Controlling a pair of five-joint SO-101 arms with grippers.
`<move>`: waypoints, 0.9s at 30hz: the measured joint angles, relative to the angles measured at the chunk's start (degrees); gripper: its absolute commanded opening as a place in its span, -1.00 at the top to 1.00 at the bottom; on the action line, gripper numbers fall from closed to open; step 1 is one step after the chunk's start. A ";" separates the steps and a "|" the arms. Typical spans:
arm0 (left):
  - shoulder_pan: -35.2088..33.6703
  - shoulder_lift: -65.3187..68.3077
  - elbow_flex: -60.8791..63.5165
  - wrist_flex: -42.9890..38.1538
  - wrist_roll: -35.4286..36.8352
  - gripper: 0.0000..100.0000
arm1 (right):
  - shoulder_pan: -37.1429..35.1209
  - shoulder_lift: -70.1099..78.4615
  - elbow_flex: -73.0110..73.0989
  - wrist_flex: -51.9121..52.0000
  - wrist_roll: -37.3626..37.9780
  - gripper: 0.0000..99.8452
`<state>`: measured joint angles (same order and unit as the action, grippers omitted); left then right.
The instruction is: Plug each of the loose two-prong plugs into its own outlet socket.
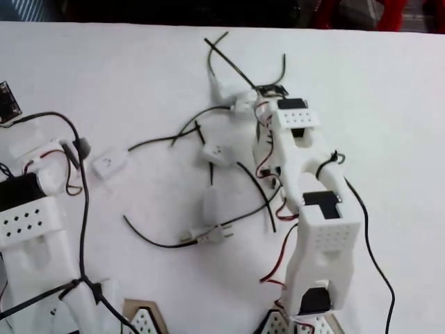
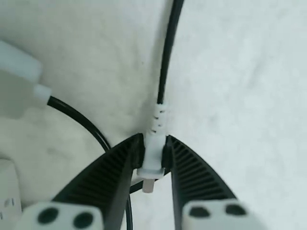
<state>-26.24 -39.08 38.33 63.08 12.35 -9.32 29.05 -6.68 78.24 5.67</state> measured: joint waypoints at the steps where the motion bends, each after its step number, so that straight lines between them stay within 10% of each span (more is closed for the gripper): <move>1: 0.00 0.00 0.00 0.00 0.00 0.51 | 0.00 0.00 0.00 0.00 0.00 0.97; 15: 0.53 0.00 0.00 0.00 -1.76 0.51 | -1.32 -18.73 0.00 10.02 1.76 0.97; 27: 5.71 0.00 0.00 0.00 -1.76 0.50 | -16.62 -42.11 10.29 9.41 -2.73 0.97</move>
<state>-20.53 -39.08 38.33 63.08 10.59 -25.93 -13.05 3.60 87.65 2.95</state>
